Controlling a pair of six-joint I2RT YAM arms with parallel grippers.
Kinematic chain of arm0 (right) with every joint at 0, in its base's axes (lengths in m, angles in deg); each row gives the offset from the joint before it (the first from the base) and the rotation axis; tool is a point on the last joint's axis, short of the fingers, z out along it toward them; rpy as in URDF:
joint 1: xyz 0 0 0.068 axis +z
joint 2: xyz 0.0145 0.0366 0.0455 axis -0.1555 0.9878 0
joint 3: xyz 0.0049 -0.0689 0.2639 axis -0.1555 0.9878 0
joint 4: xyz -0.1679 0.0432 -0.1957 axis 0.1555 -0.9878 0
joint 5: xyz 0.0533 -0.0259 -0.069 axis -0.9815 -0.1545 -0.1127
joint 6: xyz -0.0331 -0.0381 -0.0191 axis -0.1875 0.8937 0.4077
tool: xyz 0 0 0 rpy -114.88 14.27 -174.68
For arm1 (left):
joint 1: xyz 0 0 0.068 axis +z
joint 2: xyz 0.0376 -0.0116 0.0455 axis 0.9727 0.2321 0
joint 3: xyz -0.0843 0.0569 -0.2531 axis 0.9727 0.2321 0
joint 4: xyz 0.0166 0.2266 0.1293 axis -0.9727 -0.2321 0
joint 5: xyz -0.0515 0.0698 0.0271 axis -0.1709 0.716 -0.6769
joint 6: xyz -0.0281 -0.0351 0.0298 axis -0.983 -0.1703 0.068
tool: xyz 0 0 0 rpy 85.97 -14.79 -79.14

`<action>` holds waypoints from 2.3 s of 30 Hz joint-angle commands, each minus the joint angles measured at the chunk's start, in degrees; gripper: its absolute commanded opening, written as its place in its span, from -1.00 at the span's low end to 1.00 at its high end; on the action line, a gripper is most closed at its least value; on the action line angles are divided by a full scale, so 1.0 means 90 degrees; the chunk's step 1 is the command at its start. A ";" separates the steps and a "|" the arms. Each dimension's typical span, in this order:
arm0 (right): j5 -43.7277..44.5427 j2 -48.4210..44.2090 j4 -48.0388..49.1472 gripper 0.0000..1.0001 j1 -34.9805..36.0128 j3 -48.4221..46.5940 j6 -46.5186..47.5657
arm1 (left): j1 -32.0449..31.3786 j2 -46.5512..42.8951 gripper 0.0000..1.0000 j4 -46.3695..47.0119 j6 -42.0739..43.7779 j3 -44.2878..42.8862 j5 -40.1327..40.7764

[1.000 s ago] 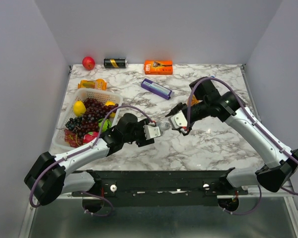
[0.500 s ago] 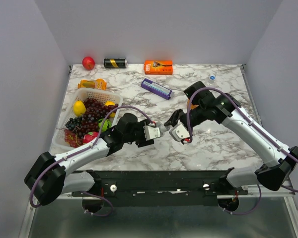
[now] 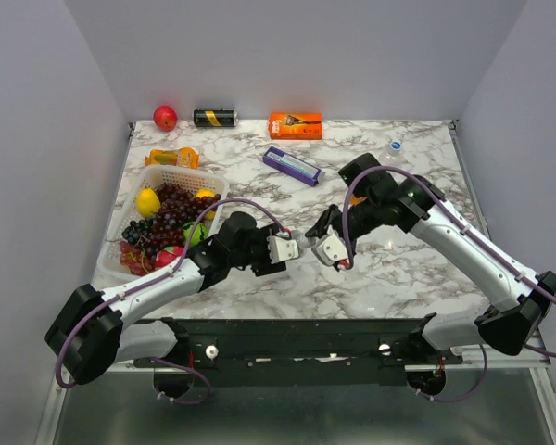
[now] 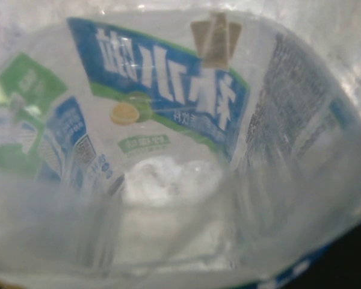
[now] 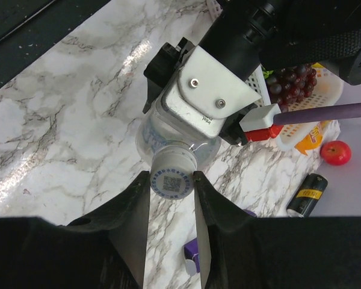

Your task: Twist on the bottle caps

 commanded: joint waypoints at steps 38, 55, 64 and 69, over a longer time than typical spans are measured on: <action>-0.1135 0.0831 0.0636 0.26 -0.1415 -0.1088 -0.3046 | 0.0071 -0.0633 -1.00 -0.0230 -0.0285 0.0049 0.0224; -0.0479 -0.0051 0.1037 0.26 -0.0116 0.0255 -0.1186 | 0.0081 -0.0496 -1.00 -0.0358 0.0204 -0.0176 -0.0188; -0.0724 -0.0031 0.0823 0.10 -0.0057 -0.0077 -0.1273 | 0.0081 -0.0477 -1.00 -0.0417 0.0194 -0.0137 -0.0110; -0.0597 -0.0031 0.0696 0.04 -0.0047 -0.0136 -0.1283 | 0.0081 -0.0447 -1.00 -0.0359 0.0194 -0.0127 -0.0139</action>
